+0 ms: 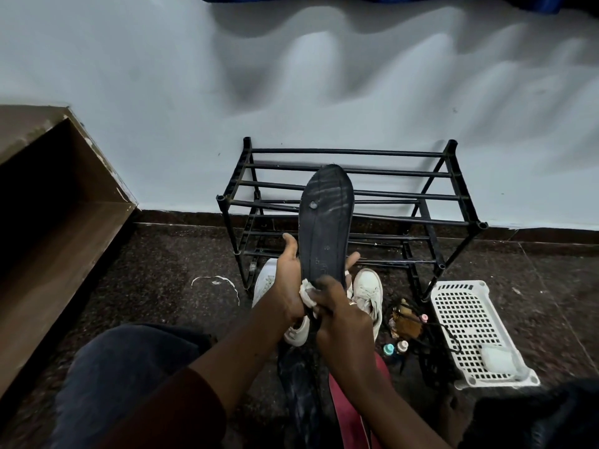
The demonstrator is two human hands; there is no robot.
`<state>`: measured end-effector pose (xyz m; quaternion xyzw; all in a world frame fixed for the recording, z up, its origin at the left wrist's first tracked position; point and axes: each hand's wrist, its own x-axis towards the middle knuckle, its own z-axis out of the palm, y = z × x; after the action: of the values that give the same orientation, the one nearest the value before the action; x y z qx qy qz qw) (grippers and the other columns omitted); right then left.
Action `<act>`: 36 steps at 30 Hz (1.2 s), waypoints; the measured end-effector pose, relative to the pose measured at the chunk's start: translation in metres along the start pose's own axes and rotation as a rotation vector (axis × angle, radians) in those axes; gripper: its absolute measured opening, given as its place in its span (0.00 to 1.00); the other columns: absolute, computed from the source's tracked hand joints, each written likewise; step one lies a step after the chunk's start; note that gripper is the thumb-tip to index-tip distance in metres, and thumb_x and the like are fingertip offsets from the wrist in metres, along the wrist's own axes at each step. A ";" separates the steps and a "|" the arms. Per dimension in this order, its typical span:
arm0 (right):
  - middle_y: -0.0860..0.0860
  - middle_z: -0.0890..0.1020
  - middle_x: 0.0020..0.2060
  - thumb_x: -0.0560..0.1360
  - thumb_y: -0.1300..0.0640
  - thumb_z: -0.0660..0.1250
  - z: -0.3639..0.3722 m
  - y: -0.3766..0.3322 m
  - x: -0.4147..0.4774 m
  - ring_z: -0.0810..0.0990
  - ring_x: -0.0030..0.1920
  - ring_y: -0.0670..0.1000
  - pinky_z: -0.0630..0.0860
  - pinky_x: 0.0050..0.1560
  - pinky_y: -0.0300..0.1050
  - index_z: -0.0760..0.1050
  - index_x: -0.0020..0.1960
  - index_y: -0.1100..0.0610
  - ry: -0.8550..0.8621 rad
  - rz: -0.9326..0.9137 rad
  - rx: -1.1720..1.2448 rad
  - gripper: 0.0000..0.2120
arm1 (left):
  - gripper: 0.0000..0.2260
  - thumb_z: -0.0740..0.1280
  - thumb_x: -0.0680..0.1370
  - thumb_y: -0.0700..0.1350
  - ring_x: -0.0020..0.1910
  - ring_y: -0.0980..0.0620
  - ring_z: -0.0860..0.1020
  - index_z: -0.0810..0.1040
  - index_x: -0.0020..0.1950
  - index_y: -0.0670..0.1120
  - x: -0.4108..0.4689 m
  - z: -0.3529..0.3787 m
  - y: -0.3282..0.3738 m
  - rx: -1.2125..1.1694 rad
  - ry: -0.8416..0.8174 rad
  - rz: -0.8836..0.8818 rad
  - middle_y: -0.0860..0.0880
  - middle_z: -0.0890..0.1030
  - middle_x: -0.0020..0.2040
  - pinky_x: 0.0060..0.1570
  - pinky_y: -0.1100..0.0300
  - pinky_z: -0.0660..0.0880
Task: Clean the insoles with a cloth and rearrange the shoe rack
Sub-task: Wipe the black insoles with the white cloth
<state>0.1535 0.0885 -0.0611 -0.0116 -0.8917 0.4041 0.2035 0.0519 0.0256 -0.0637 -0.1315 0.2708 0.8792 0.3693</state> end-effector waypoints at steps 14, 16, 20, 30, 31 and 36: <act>0.54 0.84 0.48 0.69 0.73 0.61 -0.009 0.003 0.060 0.81 0.47 0.58 0.67 0.39 0.42 0.69 0.65 0.57 0.037 0.077 -0.135 0.26 | 0.35 0.49 0.76 0.68 0.60 0.44 0.76 0.70 0.71 0.45 0.001 0.005 -0.012 0.148 0.024 -0.002 0.41 0.74 0.64 0.61 0.52 0.70; 0.55 0.83 0.47 0.71 0.71 0.61 -0.006 0.005 0.046 0.80 0.46 0.59 0.68 0.38 0.43 0.70 0.64 0.54 0.005 0.100 -0.091 0.24 | 0.36 0.48 0.77 0.68 0.55 0.43 0.80 0.75 0.65 0.42 0.004 0.003 -0.009 0.121 0.017 0.021 0.42 0.79 0.58 0.61 0.51 0.70; 0.53 0.84 0.44 0.69 0.65 0.59 0.002 0.013 0.008 0.82 0.44 0.56 0.78 0.40 0.48 0.64 0.57 0.42 -0.026 0.025 0.013 0.22 | 0.38 0.47 0.76 0.69 0.51 0.46 0.81 0.76 0.64 0.41 0.009 -0.005 -0.003 0.065 0.019 0.054 0.44 0.79 0.59 0.44 0.54 0.78; 0.53 0.83 0.42 0.65 0.64 0.55 -0.009 0.042 0.022 0.79 0.30 0.53 0.68 0.22 0.38 0.69 0.56 0.56 0.163 -0.300 -0.432 0.20 | 0.37 0.43 0.77 0.69 0.59 0.44 0.77 0.76 0.63 0.43 0.010 0.001 -0.003 0.102 -0.016 0.040 0.45 0.78 0.62 0.56 0.49 0.72; 0.54 0.84 0.42 0.66 0.64 0.55 -0.008 0.041 0.024 0.79 0.29 0.54 0.68 0.22 0.38 0.69 0.56 0.58 0.181 -0.297 -0.458 0.19 | 0.37 0.43 0.77 0.69 0.59 0.44 0.76 0.75 0.63 0.42 0.009 0.003 -0.003 0.115 -0.026 0.040 0.44 0.78 0.62 0.56 0.49 0.72; 0.54 0.82 0.34 0.67 0.67 0.61 0.006 0.025 0.011 0.81 0.30 0.55 0.67 0.23 0.39 0.67 0.57 0.54 0.188 0.040 -0.292 0.21 | 0.36 0.44 0.77 0.68 0.57 0.44 0.78 0.76 0.62 0.42 0.008 0.006 -0.007 0.144 -0.030 0.066 0.46 0.79 0.60 0.50 0.48 0.76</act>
<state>0.1374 0.1030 -0.0783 -0.0963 -0.9177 0.2713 0.2739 0.0513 0.0377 -0.0646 -0.0825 0.3318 0.8710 0.3529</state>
